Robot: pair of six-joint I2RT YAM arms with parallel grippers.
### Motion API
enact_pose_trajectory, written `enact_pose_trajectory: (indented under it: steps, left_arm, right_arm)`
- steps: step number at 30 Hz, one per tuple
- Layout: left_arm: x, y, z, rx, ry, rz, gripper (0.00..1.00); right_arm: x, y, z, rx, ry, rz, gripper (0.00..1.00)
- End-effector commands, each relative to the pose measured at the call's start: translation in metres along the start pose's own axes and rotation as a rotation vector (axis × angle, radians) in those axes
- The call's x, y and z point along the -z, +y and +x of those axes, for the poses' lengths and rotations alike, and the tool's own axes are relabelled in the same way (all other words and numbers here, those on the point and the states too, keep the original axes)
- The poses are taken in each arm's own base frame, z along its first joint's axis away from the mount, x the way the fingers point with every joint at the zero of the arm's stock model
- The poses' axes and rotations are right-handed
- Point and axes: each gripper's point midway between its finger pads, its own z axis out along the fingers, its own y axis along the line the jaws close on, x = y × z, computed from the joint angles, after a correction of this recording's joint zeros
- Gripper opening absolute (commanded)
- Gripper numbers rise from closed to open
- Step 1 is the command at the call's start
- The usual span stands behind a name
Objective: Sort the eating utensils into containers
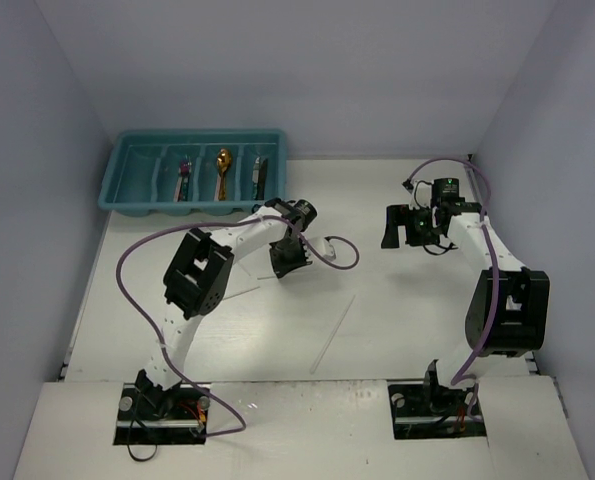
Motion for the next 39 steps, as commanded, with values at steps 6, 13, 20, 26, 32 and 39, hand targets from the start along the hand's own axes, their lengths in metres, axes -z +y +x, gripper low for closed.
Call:
enact_pose_trajectory:
  steps: [6,13,20,26,32,39]
  left_arm:
    - [0.045,-0.034,-0.001,0.027,-0.076,-0.027,0.00]
    - [0.084,-0.046,0.007,0.057,-0.139,-0.080,0.00]
    - [0.146,-0.039,0.008,0.209,-0.320,-0.133,0.00]
    - [0.208,0.026,0.061,0.555,-0.531,-0.171,0.00]
    - [0.247,0.087,0.128,0.718,-0.596,-0.297,0.00]
    - [0.285,0.154,0.209,0.824,-0.614,-0.482,0.00]
  right_arm:
    - [0.015,0.007,-0.019,0.020,-0.064,-0.021,0.85]
    - [0.019,0.009,-0.028,0.017,-0.085,-0.027,0.85]
    - [0.017,0.011,-0.034,0.002,-0.091,-0.041,0.85]
    - [0.015,0.011,-0.036,0.000,-0.090,-0.047,0.85]
    - [0.012,0.011,-0.034,-0.003,-0.081,-0.052,0.85]
    - [0.006,0.010,-0.029,-0.009,-0.061,-0.063,0.85]
